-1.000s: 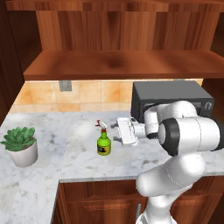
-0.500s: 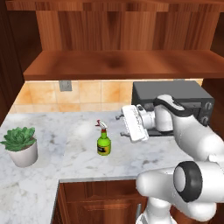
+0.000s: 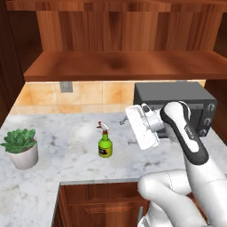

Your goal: Move the cutting board and knife to the sink. Then move spray from the cabinet to the counter.

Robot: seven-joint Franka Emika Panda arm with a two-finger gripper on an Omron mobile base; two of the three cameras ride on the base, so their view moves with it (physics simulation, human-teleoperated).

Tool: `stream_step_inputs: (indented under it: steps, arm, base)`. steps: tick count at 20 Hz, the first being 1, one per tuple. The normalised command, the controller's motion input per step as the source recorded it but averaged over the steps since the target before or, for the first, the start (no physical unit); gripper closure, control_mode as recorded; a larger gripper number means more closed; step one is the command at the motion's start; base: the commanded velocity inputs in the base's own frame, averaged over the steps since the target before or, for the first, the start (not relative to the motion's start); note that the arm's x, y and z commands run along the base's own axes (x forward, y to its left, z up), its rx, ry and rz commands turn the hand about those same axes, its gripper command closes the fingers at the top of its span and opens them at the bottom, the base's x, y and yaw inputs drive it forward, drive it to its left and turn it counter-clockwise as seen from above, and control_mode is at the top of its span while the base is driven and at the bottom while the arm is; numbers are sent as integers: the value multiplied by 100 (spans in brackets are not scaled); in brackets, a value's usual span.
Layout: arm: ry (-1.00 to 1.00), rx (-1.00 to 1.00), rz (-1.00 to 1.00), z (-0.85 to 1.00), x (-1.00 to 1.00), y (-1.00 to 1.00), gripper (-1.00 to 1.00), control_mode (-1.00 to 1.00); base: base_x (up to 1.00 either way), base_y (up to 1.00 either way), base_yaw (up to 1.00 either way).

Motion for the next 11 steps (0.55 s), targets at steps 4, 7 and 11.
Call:
stream_step_inputs:
  steps: [4, 7, 11]
  arm:
    - [-30, -32, 0, 21, -37, 2, -100, -100]
    - [-27, -32, 0, 20, -21, 2, -100, -100]
    - [-26, -31, 0, 25, -25, 0, -100, -100]
  base:
    - [0, 0, 0]
    - [0, 0, 0]
    - [0, 0, 0]
